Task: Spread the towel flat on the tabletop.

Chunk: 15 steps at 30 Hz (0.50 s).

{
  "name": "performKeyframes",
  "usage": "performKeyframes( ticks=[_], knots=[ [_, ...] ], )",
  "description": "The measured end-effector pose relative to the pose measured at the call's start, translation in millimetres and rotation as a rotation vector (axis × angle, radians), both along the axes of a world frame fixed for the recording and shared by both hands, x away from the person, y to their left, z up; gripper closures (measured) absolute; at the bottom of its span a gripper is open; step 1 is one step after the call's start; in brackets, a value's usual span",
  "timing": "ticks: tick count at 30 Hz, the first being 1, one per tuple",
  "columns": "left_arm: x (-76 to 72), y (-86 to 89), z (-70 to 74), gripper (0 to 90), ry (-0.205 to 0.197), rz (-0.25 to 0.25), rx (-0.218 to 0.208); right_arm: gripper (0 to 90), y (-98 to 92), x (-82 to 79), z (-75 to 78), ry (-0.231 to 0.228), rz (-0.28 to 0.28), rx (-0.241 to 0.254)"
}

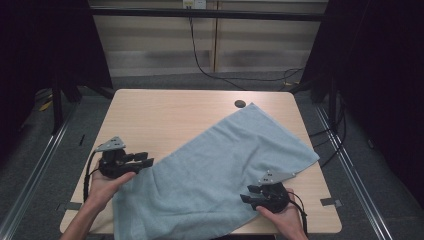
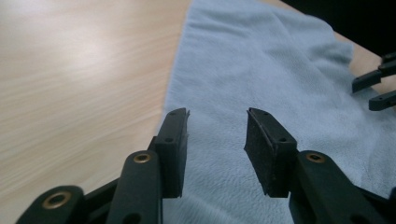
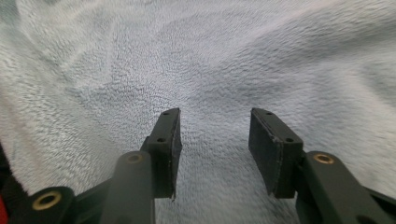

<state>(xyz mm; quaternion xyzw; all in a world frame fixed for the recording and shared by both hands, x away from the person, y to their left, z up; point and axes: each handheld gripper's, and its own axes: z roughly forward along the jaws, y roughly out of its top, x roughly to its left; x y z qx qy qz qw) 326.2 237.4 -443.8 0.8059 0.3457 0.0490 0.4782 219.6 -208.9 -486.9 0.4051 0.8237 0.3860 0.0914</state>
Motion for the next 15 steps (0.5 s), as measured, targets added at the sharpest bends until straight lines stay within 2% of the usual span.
performKeyframes(
  ticks=[1,6,8,10,12,13,14,15],
  knots=[
    [3.9,-6.4,-5.1,57.9,0.015,-0.014,0.011,52.9,2.8,0.1,-1.4,0.004,0.008,-0.004],
    [20.9,-28.8,-36.6,52.7,0.066,-0.04,0.129,48.4,2.5,-4.7,-1.6,0.002,-0.004,-0.018],
    [23.3,-32.1,-46.0,51.7,0.062,-0.05,0.184,47.2,-3.8,-6.8,-1.2,-0.005,-0.035,-0.031],
    [24.4,-31.1,-53.2,50.9,0.078,-0.048,0.192,45.0,-10.6,-8.4,-2.1,-0.001,-0.065,-0.039],
    [22.5,-29.1,-55.0,51.4,0.056,-0.05,0.199,42.7,-15.4,-10.6,-3.1,0.003,-0.096,-0.07],
    [21.3,-28.8,-54.4,52.6,0.047,-0.051,0.218,41.8,-17.5,-10.8,-4.3,-0.003,-0.107,-0.079],
    [19.3,-29.0,-53.5,57.1,0.02,-0.048,0.255,41.0,-19.0,-11.0,-5.4,0.005,-0.123,-0.1],
    [18.4,-28.8,-54.0,63.6,0.007,-0.046,0.26,41.1,-19.2,-10.1,-8.2,-0.002,-0.133,-0.136]
  ],
)
